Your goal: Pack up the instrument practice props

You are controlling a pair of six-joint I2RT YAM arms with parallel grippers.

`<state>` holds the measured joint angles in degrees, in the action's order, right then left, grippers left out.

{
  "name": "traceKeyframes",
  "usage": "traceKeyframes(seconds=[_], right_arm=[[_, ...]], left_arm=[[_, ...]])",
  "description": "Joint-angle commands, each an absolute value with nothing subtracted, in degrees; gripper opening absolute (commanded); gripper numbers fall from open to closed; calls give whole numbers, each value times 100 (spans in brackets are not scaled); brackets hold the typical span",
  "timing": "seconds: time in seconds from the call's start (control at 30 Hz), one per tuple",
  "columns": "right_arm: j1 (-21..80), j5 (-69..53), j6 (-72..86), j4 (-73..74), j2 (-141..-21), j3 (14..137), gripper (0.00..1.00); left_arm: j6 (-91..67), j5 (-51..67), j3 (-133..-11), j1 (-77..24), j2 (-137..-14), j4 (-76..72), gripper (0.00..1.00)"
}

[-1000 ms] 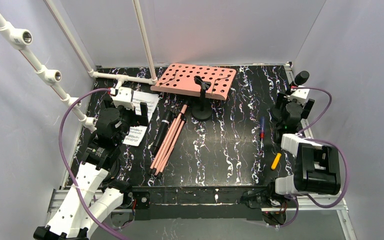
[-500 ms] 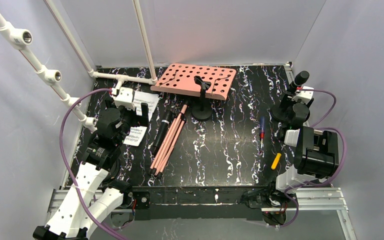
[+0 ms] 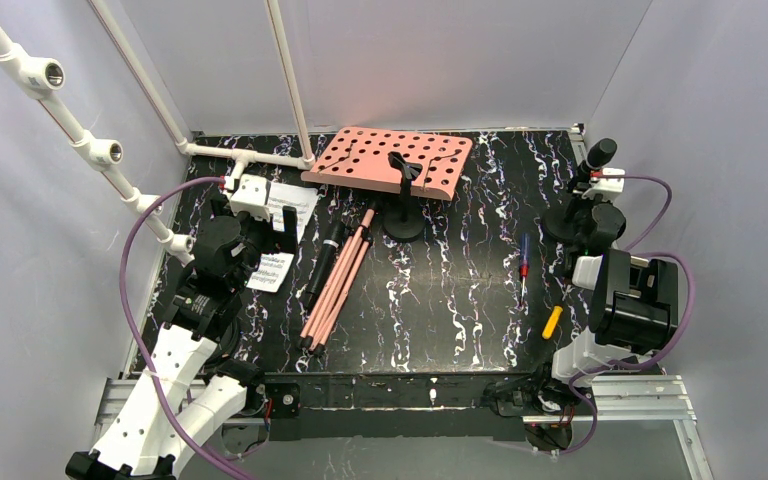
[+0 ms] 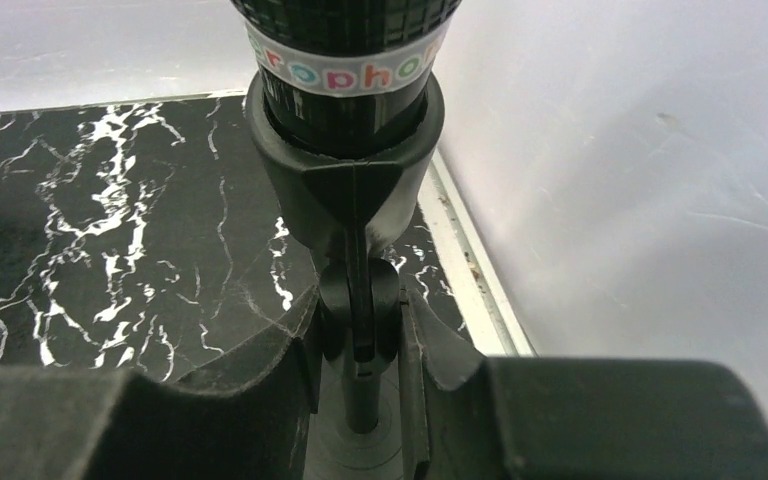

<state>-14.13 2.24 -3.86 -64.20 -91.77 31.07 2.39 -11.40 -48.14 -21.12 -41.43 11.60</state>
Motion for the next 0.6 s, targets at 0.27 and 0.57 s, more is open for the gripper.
traceKeyframes(seconds=[0.27, 0.57], right_arm=[[-1327, -882, -127, -6432, -8471, 3794, 1], [-796, -947, 308, -5991, -7577, 3746, 1]], left_arm=[[334, -1102, -4825, -2140, -4020, 1163, 95], [457, -938, -4781, -2127, -3884, 1095, 95]])
